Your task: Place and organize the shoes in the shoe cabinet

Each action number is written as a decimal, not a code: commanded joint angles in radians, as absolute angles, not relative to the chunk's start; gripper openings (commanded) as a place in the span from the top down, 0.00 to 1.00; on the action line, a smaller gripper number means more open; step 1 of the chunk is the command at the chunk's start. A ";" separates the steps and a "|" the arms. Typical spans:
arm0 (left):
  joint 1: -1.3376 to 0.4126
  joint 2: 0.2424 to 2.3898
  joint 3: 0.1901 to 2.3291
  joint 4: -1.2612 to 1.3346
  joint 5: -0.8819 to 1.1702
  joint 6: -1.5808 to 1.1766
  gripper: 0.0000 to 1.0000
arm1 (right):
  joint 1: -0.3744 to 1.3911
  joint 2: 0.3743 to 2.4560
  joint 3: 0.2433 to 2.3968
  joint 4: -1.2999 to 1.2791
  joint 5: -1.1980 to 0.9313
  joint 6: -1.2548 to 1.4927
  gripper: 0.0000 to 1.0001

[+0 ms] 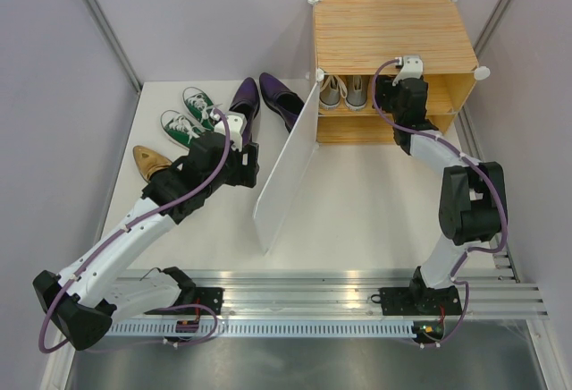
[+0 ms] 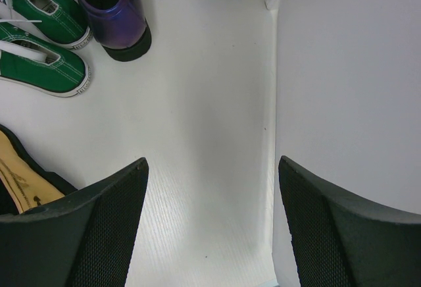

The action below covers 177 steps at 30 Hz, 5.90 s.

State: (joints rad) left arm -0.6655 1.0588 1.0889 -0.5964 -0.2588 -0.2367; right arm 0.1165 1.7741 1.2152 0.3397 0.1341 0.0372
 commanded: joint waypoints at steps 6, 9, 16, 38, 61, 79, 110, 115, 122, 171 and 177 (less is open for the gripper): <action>-0.670 1.055 1.088 -0.581 -0.245 -0.193 0.17 | 0.172 1.793 1.175 0.261 0.023 0.063 0.17; -0.670 1.057 1.088 -0.581 -0.245 -0.193 0.17 | 0.167 1.770 1.172 0.250 0.035 0.083 0.14; -0.669 1.057 1.088 -0.580 -0.245 -0.192 0.17 | 0.155 1.723 1.134 0.238 0.055 0.117 0.11; -0.673 1.051 1.088 -0.580 -0.238 -0.192 0.17 | 0.106 1.669 1.051 0.347 0.137 0.262 0.54; -0.673 1.055 1.088 -0.580 -0.244 -0.189 0.16 | 0.092 1.746 1.161 0.357 0.155 0.273 0.57; -0.673 1.062 1.086 -0.580 -0.252 -0.189 0.16 | 0.092 1.531 0.896 0.373 0.150 0.307 0.36; -0.003 1.359 1.130 -0.635 -0.274 -0.374 0.03 | 0.140 1.074 0.485 0.350 -0.149 0.584 0.36; 0.046 1.554 1.169 -0.647 -0.147 -0.367 0.09 | 0.141 1.066 0.465 0.384 -0.192 0.607 0.36; 0.115 1.701 1.180 -0.663 -0.088 -0.383 0.31 | 0.141 1.031 0.468 0.370 -0.199 0.604 0.39; -1.356 1.956 2.433 -0.977 -0.549 -0.397 0.98 | 0.141 0.233 0.943 -0.436 0.735 0.560 0.28; -1.307 2.112 2.372 -0.922 -0.381 -0.446 0.98 | 0.140 0.245 0.933 -0.437 0.733 0.546 0.28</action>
State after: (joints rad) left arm -1.3491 2.0888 2.3585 -1.0359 -0.4465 -0.4076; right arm 0.1402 0.2314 0.9245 -0.4149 0.7109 0.5613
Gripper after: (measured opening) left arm 0.040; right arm 0.720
